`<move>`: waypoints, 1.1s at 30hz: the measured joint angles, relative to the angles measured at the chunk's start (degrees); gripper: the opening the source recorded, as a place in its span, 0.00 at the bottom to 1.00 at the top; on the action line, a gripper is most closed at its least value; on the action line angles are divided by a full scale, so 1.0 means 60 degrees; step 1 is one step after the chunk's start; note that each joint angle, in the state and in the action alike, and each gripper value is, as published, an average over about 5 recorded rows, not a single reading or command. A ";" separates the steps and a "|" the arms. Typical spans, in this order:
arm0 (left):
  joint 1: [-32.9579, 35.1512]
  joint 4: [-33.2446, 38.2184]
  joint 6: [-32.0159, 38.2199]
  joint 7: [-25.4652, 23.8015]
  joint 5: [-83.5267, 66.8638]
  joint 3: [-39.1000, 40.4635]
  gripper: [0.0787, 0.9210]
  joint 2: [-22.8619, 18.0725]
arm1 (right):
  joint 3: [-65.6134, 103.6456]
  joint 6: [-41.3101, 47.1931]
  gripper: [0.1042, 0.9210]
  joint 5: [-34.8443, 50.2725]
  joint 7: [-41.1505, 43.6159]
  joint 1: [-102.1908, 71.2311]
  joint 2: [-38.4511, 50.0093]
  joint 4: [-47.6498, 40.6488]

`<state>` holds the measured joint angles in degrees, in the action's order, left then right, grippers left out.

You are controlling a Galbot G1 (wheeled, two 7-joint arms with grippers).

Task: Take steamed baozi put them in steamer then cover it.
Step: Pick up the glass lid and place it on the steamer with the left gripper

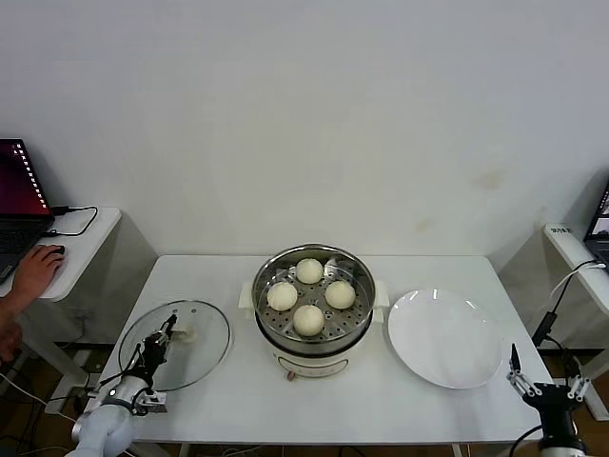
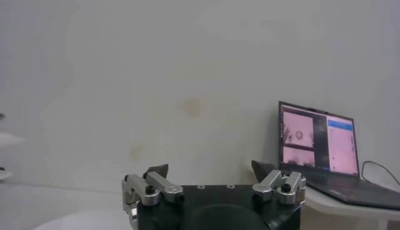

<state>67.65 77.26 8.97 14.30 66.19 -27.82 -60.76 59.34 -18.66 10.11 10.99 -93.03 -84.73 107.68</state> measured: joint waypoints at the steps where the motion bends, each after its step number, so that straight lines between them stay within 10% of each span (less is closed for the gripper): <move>1: 0.0063 0.0126 -0.0042 0.0030 -0.0045 -0.0062 0.07 0.0019 | -0.0025 -0.0005 0.88 -0.0012 -0.0003 0.0002 0.0015 0.0010; 20: 0.1971 0.5358 -0.3045 -0.1452 -0.1749 -0.0794 0.07 0.1001 | -0.0543 -0.0264 0.88 -0.0410 -0.0171 0.0164 0.0183 -0.0098; 33: 0.0358 0.7064 -0.5332 -0.2642 -0.2243 0.1776 0.07 0.2001 | -0.0994 -0.0469 0.88 -0.1579 -0.0621 0.0329 -0.0207 -0.0261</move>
<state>69.79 119.64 -23.02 -1.55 52.73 -17.16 -48.76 53.37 -21.47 0.64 7.26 -91.05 -85.97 106.12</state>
